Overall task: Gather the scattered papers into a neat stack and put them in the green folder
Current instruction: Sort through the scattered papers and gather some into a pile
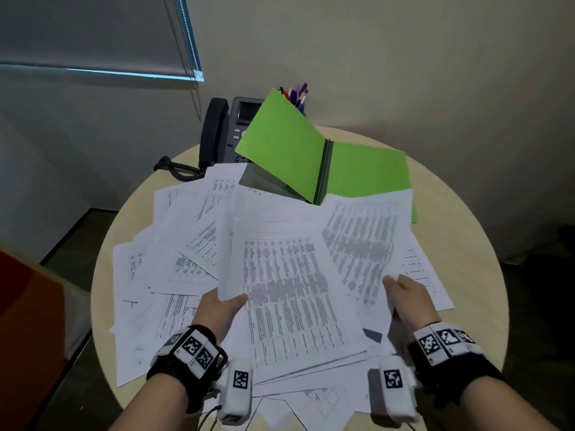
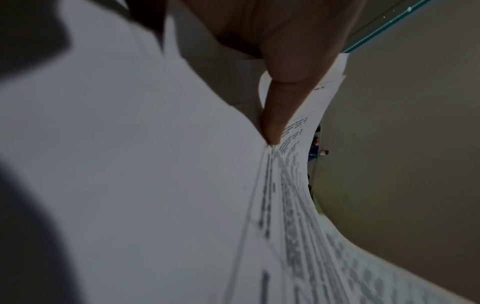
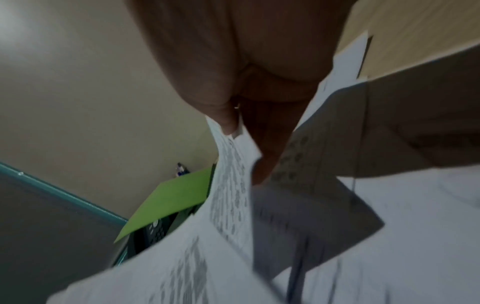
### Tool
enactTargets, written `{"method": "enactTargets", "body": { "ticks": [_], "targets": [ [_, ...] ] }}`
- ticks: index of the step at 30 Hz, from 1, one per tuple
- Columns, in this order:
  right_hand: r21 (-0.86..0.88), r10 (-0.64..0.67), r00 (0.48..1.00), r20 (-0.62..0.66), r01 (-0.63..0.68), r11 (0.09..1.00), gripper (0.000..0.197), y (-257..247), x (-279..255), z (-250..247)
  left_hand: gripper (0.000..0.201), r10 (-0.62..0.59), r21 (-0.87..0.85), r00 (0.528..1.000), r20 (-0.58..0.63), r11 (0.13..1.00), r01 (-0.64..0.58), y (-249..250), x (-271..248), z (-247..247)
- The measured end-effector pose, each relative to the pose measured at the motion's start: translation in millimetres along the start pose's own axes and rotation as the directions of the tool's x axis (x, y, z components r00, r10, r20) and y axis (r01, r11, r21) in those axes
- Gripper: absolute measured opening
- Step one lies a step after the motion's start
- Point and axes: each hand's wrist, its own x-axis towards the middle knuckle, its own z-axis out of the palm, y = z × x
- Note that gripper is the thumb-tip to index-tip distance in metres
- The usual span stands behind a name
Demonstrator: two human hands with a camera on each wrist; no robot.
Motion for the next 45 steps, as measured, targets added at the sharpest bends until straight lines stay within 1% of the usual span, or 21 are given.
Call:
{"method": "enactTargets", "body": {
  "ticks": [3,6,8,12,14,16,18,19,21,22,24,26,27,29,30,31,33,35,39,43,45],
  "targets": [
    [0.004,-0.068,0.994,-0.087,0.068,0.998,0.030,2,10,-23,0.039,-0.006,0.001,0.999,-0.054,1.000,0.006,-1,6,-16],
    [0.218,-0.083,0.991,-0.105,0.104,0.970,0.014,-15,9,-47,0.033,-0.021,0.035,0.997,-0.072,0.999,0.024,1,8,-24],
    [0.326,-0.123,0.991,-0.048,0.132,0.936,0.018,-36,2,-64,0.027,-0.033,0.071,0.998,-0.059,0.997,0.037,4,9,-24],
    [0.458,-0.269,0.957,0.109,0.191,0.868,0.023,-72,-14,-83,0.035,-0.068,0.097,0.998,0.002,0.993,0.068,5,15,-20],
    [0.540,-0.288,0.945,0.152,0.165,0.825,0.023,-79,-15,-77,0.039,-0.062,0.129,0.998,0.023,0.990,0.058,5,14,-16],
    [0.586,-0.263,0.948,0.178,0.113,0.803,0.018,-81,-17,-62,0.053,-0.082,0.096,0.996,0.035,0.992,0.078,4,12,-14],
    [0.536,-0.218,0.948,0.230,0.064,0.842,0.019,-71,-17,-41,0.061,-0.150,-0.026,0.986,0.068,0.988,0.152,3,8,-13],
    [0.479,-0.176,0.952,0.252,0.035,0.877,0.013,-64,-18,-28,0.062,-0.197,-0.118,0.975,0.103,0.971,0.208,4,6,-12],
    [0.277,-0.099,0.960,0.261,0.024,0.961,0.033,-49,-22,-1,0.055,-0.233,-0.295,0.957,0.171,0.915,0.275,8,1,-11],
    [0.166,-0.079,0.961,0.266,0.036,0.986,0.040,-39,-23,12,0.055,-0.227,-0.330,0.956,0.185,0.902,0.278,10,0,-11],
    [-0.028,-0.052,0.950,0.307,0.064,0.998,0.043,-23,-24,33,0.071,-0.217,-0.213,0.953,0.211,0.941,0.262,12,-2,-11],
    [-0.140,-0.033,0.938,0.346,0.086,0.986,0.041,-13,-23,48,0.066,-0.149,-0.042,0.970,0.191,0.986,0.160,10,-3,-8],
    [-0.213,-0.047,0.946,0.320,0.120,0.970,0.039,-10,-22,51,0.056,-0.094,0.010,0.986,0.140,0.996,0.094,7,-1,-6],
    [-0.407,-0.103,0.982,0.159,0.161,0.899,0.026,-6,-16,48,0.043,-0.043,0.054,0.998,0.051,0.998,0.040,5,-1,-3],
    [-0.469,-0.092,0.993,0.074,0.116,0.875,0.027,-3,-12,44,0.043,-0.046,0.036,0.998,0.042,0.998,0.045,4,-1,-3],
    [-0.492,-0.053,0.998,0.030,0.061,0.868,0.037,3,-7,40,0.044,-0.054,0.010,0.997,0.048,0.999,0.054,3,0,-2],
    [-0.445,0.038,0.999,0.032,-0.020,0.895,0.049,14,2,32,0.047,-0.062,-0.019,0.997,0.054,0.998,0.063,0,0,-4],
    [-0.308,0.065,0.995,0.079,-0.038,0.951,0.048,20,5,29,0.048,-0.056,-0.034,0.997,0.045,0.998,0.058,-2,2,-4],
    [-0.123,0.027,0.991,0.128,-0.011,0.992,0.014,32,8,30,0.047,-0.048,-0.070,0.998,0.041,0.996,0.051,-3,3,-4],
    [-0.055,0.026,0.996,0.083,-0.021,0.998,0.035,41,13,24,0.045,-0.039,-0.059,0.999,0.020,0.997,0.040,-1,1,-4],
    [-0.036,-0.023,0.998,0.057,0.025,0.999,0.034,36,15,18,0.045,-0.046,-0.058,0.999,0.020,0.997,0.047,0,1,-3]
  ]
}}
